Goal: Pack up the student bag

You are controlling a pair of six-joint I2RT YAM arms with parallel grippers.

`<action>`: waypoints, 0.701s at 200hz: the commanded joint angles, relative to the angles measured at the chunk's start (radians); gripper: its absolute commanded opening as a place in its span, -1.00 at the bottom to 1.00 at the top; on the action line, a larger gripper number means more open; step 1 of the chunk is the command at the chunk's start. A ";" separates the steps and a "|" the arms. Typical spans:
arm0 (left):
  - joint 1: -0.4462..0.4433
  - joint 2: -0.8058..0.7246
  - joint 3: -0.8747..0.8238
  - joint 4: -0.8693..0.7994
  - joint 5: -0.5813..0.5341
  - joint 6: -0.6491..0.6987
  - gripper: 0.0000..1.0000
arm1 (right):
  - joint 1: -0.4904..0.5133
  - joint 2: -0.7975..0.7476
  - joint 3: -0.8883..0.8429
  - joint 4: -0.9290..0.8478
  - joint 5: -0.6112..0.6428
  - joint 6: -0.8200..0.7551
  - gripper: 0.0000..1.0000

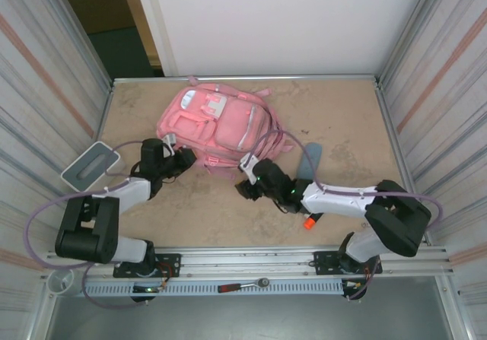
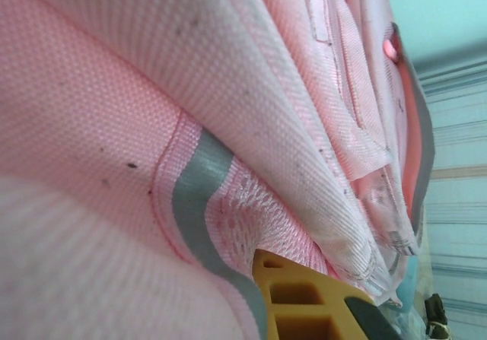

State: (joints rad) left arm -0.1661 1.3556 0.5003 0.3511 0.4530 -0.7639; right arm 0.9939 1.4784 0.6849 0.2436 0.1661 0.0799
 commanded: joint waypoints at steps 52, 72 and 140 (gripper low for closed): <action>-0.010 -0.081 0.015 -0.041 0.051 0.022 -0.98 | 0.189 0.437 0.124 0.578 0.332 -0.215 0.00; -0.010 -0.088 0.012 -0.041 0.051 0.024 -0.98 | 0.195 0.517 0.166 0.650 0.391 -0.219 -0.02; -0.010 -0.113 0.006 -0.037 0.045 0.021 -0.98 | 0.162 0.644 0.283 0.677 0.451 -0.184 -0.07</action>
State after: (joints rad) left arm -0.1658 1.3029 0.5003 0.2737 0.4534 -0.7639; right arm 1.1759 2.0884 0.9287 0.8696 0.5644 -0.1165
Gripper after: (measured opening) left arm 0.087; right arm 0.475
